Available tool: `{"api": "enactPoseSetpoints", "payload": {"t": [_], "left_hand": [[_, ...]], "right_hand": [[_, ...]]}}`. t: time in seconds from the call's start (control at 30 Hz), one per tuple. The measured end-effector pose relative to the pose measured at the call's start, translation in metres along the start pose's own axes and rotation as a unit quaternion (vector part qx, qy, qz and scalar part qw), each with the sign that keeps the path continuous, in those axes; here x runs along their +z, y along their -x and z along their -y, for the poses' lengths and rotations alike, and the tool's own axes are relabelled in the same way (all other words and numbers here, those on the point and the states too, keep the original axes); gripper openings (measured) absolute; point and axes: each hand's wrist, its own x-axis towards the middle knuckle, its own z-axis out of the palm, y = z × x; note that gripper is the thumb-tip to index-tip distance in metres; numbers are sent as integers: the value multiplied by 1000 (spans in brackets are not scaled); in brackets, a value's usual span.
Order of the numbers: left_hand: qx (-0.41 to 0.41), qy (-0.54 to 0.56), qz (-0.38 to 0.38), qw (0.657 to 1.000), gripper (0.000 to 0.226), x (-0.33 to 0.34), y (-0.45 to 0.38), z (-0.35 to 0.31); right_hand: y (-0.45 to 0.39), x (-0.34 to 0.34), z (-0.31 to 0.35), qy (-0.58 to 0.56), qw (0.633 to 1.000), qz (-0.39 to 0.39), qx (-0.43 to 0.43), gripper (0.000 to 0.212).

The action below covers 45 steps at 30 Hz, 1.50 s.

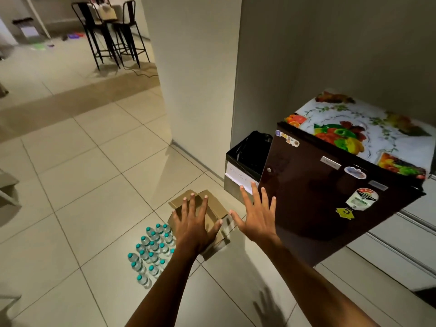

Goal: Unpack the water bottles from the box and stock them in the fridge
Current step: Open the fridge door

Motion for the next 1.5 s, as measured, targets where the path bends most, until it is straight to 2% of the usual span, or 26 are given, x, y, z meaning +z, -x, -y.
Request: {"api": "enactPoseSetpoints", "payload": {"t": [0.13, 0.3, 0.4, 0.57, 0.83, 0.97, 1.07, 1.37, 1.5], "left_hand": [[63, -26, -27, 997, 90, -13, -10, 28], [120, 7, -30, 992, 89, -20, -36, 57], [142, 29, -23, 989, 90, -23, -51, 57], [192, 6, -6, 981, 91, -25, -83, 39], [265, -4, -4, 964, 85, -11, -160, -18], [277, 18, 8, 961, 84, -5, -207, -66], [293, -13, 16, 956, 85, -4, -241, -100], [341, 2, 12, 940, 90, -15, -342, -189], [348, 31, 17, 937, 84, -20, -384, -226]], "right_hand": [[0, 6, 18, 11, 999, -12, 33, 85], [-7, -1, 30, 19, 997, -30, 73, 85], [-13, -8, 31, 24, 994, -38, 95, 85], [-27, -19, 11, 25, 989, -49, 138, 84], [-73, -26, -57, 27, 978, -64, 199, 84], [-115, -31, -97, 16, 972, -73, 223, 84], [-144, -35, -122, -8, 966, -92, 239, 83], [-224, -42, -180, -17, 970, -120, 209, 82], [-244, -39, -193, -27, 966, -129, 223, 80]]}}
